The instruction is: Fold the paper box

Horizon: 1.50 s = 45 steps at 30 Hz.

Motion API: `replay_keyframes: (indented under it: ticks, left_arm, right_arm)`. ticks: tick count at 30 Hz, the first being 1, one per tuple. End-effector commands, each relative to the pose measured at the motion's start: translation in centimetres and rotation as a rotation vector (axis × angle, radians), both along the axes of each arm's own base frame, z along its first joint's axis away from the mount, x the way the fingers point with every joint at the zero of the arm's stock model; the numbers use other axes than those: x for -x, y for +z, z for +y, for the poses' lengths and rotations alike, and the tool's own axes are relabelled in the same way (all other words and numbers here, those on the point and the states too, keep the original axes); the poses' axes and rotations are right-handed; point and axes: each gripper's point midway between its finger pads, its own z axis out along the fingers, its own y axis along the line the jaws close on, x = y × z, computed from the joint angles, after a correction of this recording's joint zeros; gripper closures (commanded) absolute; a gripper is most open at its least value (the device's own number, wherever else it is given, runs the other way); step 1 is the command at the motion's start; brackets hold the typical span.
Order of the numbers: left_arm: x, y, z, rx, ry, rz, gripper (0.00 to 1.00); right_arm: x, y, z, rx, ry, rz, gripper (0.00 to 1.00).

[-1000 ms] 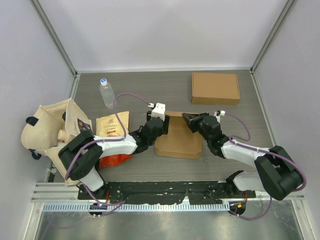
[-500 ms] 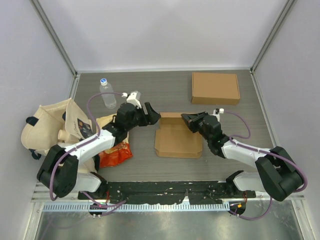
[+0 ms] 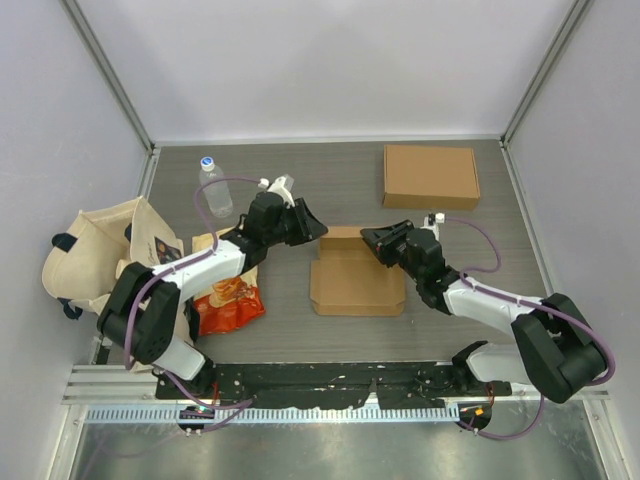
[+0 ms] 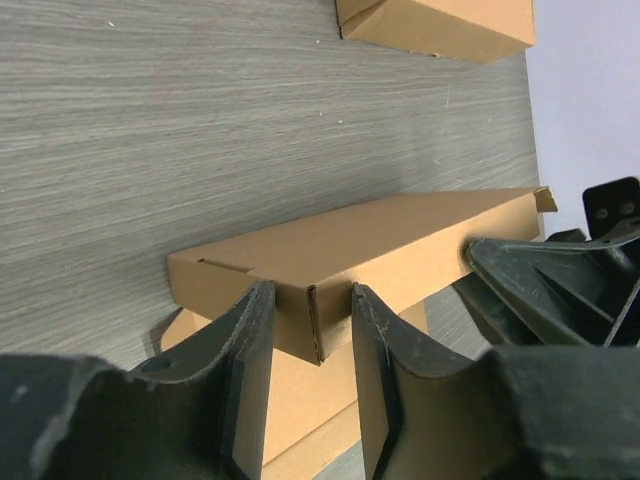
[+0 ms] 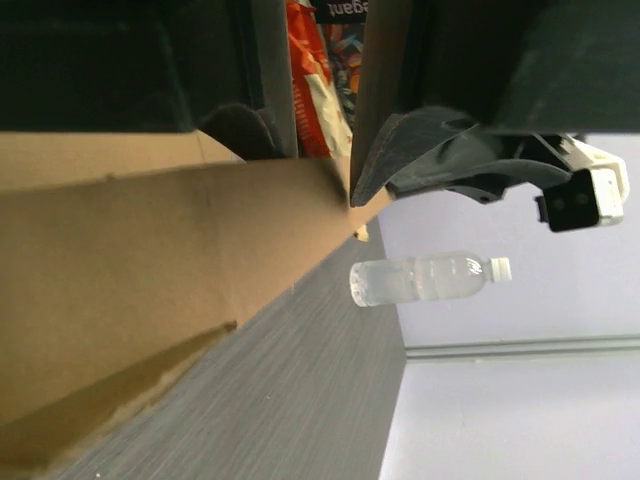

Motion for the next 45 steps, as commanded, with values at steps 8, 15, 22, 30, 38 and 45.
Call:
replay_keyframes:
  ticks: [8,15,22,30,38,45]
  left_arm:
    - [0.3,0.6,0.6,-0.040,-0.017,-0.021,0.52]
    - [0.9,3.0,2.1,-0.098,-0.041,-0.191,0.36]
    - [2.6,2.8,3.1,-0.095,-0.001,-0.300,0.35]
    - [0.9,0.3,2.6,-0.303,0.017,-0.347,0.37]
    - [-1.4,-1.3,0.6,-0.394,0.018,-0.421,0.47]
    - [-2.6,-2.7,-0.5,-0.488,0.047,-0.459,0.54]
  right_arm:
    - [2.1,0.4,-0.7,0.476,0.392,-0.100,0.27]
    - [6.4,1.0,-7.6,0.793,0.446,-0.003,0.20]
    - [4.6,6.0,-12.6,0.880,0.232,-0.044,0.17]
    - [-0.5,8.8,-11.7,0.853,0.291,-0.033,0.23]
    - [-2.1,7.7,-11.2,0.852,0.324,0.050,0.29]
    - [-2.8,7.3,-11.7,0.878,0.313,0.077,0.37]
